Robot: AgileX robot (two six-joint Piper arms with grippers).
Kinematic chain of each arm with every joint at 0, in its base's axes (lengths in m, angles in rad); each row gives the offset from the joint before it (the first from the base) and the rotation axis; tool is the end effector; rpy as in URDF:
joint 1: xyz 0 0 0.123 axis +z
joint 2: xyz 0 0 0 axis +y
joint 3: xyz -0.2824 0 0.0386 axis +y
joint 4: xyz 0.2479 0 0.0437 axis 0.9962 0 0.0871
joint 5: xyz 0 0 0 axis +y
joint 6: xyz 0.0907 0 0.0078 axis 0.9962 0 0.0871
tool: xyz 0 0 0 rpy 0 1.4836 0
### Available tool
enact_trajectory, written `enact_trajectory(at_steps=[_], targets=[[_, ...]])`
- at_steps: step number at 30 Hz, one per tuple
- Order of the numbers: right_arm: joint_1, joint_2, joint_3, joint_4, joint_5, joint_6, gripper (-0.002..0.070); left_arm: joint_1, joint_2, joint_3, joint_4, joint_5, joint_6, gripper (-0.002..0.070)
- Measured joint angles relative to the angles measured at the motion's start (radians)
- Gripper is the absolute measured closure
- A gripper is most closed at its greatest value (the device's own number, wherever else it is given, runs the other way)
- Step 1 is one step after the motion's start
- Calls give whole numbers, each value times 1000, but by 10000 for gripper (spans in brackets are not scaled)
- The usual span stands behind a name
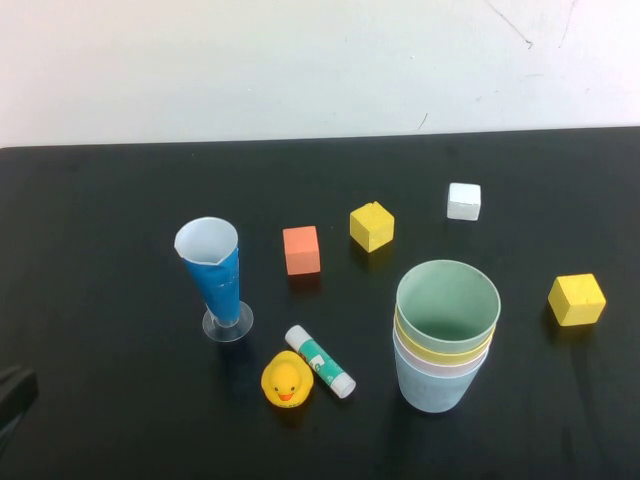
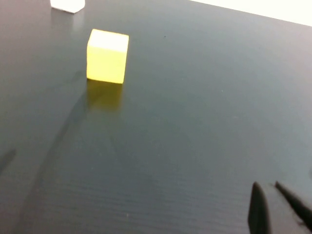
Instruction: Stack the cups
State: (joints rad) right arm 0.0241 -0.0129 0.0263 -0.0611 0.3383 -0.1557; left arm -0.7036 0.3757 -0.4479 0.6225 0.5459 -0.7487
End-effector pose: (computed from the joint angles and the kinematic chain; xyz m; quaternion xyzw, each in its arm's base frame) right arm 0.0534 -0.0006 0.1745 -0.0879 0.7891 -0.0654 0.6044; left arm 0.0777 -0.0297 0.2983 0.1106 0.7926 -0.1449 0.5819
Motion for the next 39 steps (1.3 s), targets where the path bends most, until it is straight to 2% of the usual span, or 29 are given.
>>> enact_trajectory(at_steps=[33, 36, 39], targets=[[0, 0, 0, 0, 0, -37, 678, 0, -4, 34, 19, -22, -4, 676], [0, 0, 0, 0, 0, -37, 678, 22, -30, 93, -40, -14, 1, 676], [0, 0, 0, 0, 0, -37, 678, 89, -97, 147, -146, -22, 48, 676]])
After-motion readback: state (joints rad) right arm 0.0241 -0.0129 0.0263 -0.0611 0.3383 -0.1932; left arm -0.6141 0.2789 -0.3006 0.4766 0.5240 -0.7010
